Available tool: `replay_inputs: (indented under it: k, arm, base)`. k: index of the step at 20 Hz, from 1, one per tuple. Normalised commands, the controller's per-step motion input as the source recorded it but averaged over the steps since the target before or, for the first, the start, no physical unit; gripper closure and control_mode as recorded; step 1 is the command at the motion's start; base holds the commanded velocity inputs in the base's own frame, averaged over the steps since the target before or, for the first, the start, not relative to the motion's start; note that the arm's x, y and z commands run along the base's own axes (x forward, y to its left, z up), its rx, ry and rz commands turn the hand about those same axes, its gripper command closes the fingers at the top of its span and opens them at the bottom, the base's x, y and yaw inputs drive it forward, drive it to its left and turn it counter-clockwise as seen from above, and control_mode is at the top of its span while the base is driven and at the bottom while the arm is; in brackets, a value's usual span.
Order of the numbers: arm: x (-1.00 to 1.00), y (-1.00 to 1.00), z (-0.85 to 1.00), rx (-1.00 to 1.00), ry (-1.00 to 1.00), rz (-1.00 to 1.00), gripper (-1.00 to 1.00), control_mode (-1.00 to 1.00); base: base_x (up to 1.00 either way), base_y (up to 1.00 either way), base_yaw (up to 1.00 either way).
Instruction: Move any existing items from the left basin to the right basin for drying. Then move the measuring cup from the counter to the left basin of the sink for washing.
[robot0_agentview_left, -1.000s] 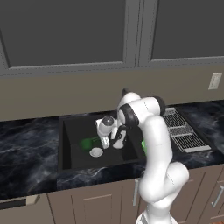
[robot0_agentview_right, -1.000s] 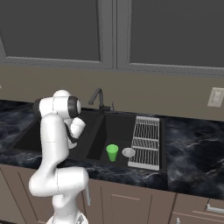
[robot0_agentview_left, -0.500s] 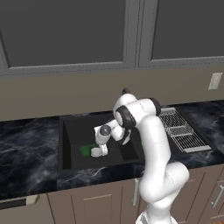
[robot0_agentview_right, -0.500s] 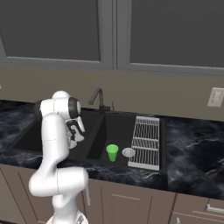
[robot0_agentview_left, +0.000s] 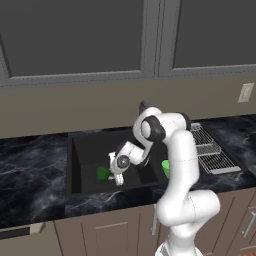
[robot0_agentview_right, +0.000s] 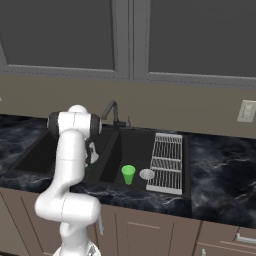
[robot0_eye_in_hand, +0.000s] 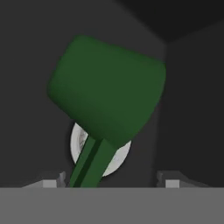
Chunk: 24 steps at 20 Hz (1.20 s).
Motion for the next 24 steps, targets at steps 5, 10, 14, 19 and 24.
replay_inputs:
  k: [5,10,14,19,24]
  arm:
    - [-0.01,0.00,0.12,0.00,0.00,0.00,-1.00,-1.00]
    - [0.00,0.00,0.29,0.00,0.00,0.00,-1.00,-1.00]
    - [0.00,0.00,0.35,-0.01,0.00,0.00,-1.00,-1.00]
    - [0.00,0.00,0.37,-0.03,-0.03,0.00,-1.00,-1.00]
    - [0.00,0.00,0.43,-0.05,-0.06,0.00,-1.00,-1.00]
  base:
    - [0.00,0.00,0.00]
    - [0.00,0.00,0.00]
    - [0.00,0.00,0.00]
    - [0.00,0.00,0.00]
    - [0.00,0.00,0.00]
